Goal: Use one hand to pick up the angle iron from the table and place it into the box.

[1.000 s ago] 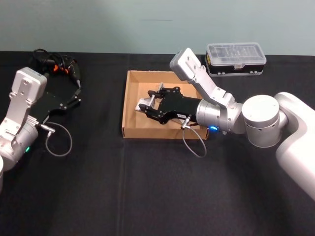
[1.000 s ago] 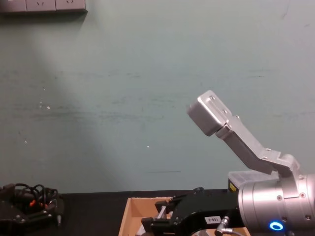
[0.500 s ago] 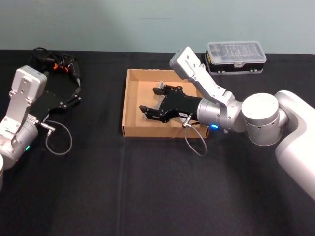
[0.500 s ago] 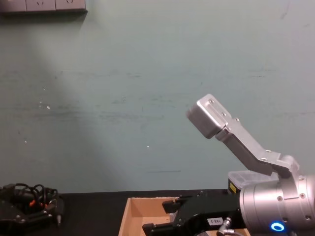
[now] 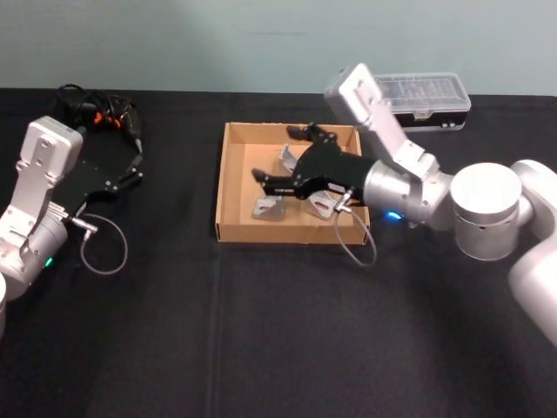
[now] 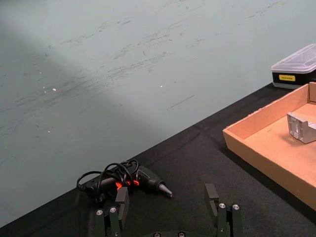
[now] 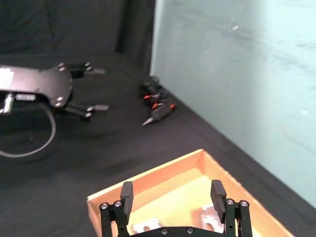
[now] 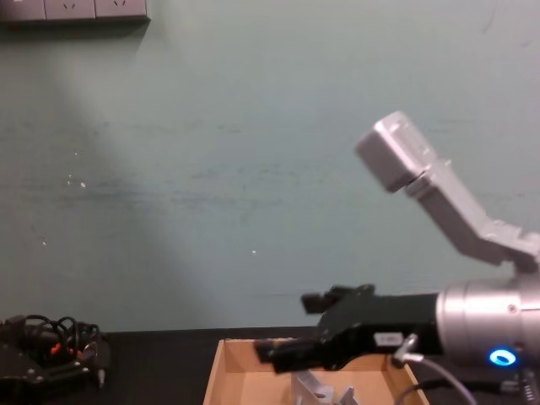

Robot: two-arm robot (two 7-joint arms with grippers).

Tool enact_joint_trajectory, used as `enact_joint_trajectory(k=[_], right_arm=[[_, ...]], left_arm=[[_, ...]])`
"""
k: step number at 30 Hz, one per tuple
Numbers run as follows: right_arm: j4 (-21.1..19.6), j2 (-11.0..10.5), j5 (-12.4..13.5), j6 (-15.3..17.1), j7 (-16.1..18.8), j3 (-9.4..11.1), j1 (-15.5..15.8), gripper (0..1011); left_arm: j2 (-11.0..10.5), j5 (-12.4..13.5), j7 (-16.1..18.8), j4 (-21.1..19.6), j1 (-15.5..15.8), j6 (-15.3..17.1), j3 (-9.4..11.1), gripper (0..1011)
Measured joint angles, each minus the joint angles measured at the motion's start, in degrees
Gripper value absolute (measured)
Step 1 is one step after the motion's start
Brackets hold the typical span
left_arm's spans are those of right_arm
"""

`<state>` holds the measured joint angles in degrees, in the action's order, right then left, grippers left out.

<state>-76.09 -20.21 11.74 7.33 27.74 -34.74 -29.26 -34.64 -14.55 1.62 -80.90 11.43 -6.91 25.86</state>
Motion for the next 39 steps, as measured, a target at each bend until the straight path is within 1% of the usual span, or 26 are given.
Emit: enact_joint_trajectory(k=[3,4,7,8,9,10,13,14,16,17,20,21,23,24,30,33,35,39], right_arm=[[-2.1,-0.7,0.0,0.0,-1.6,1.5,1.5,1000],[-3.5,-1.1,0.0,0.0,-2.7,2.6,2.6,1000],[-5.4,-1.7,0.0,-0.3,-4.4,4.3,4.4,1000],[-6.6,-2.1,0.1,-0.7,-5.7,5.5,5.6,1000],[-7.0,-2.2,0.1,-0.8,-6.2,6.0,6.1,1000],[-8.2,-2.6,0.1,-1.2,-7.5,7.2,7.5,1000],[-9.6,-2.9,0.2,-1.7,-9.5,9.1,9.5,1000],[-10.6,-3.2,0.1,-2.0,-10.8,10.2,10.8,1000],[-11.3,-3.4,0.1,-2.4,-12.0,11.4,12.1,1000],[-11.9,-3.5,0.0,-2.7,-13.0,12.5,13.3,1000],[-12.9,-3.7,-0.1,-3.0,-14.7,14.1,15.1,1002],[-13.4,-3.8,-0.3,-3.1,-15.8,15.1,16.3,1000],[-13.9,-3.8,-0.5,-3.1,-16.9,16.0,17.3,1002],[-14.3,-3.8,-0.7,-3.1,-17.9,16.9,18.4,1000],[-15.1,-3.2,-1.9,-2.8,-21.6,19.7,21.9,1000],[-15.2,-2.8,-2.3,-2.5,-22.6,20.4,22.8,1000],[-15.1,-2.1,-3.0,-1.8,-23.8,21.0,24.0,1000],[-15.0,-1.9,-3.3,-1.4,-24.3,21.1,24.3,1000]], left_arm=[[0.0,0.0,0.0,0.0,0.0,0.0,0.0,1000],[0.0,0.0,0.0,0.0,0.0,0.0,0.0,1000],[0.0,0.0,0.0,0.0,0.0,0.0,0.0,1000],[0.0,0.0,0.0,0.0,0.0,0.0,0.0,1000],[0.0,0.0,0.0,0.0,0.0,0.0,0.0,1000],[0.0,0.0,0.0,0.0,0.0,0.0,0.0,1000],[0.0,0.0,0.0,0.0,0.0,0.0,0.0,1000],[0.0,0.0,0.0,0.0,0.0,0.0,0.0,1000],[0.0,0.0,0.0,0.0,0.0,0.0,0.0,1000],[0.0,0.0,0.0,0.0,0.0,0.0,0.0,1000],[0.0,0.0,0.0,0.0,0.0,0.0,0.0,1000],[0.0,0.0,0.0,0.0,0.0,0.0,0.0,1000],[0.0,0.0,0.0,0.0,0.0,0.0,0.0,1000],[0.0,0.0,0.0,0.0,0.0,0.0,0.0,1000],[0.0,0.0,0.0,0.0,0.0,0.0,0.0,1000],[0.0,0.0,0.0,0.0,0.0,0.0,0.0,1000],[0.0,0.0,0.0,0.0,0.0,0.0,0.0,1000],[0.0,0.0,0.0,0.0,0.0,0.0,0.0,1000]])
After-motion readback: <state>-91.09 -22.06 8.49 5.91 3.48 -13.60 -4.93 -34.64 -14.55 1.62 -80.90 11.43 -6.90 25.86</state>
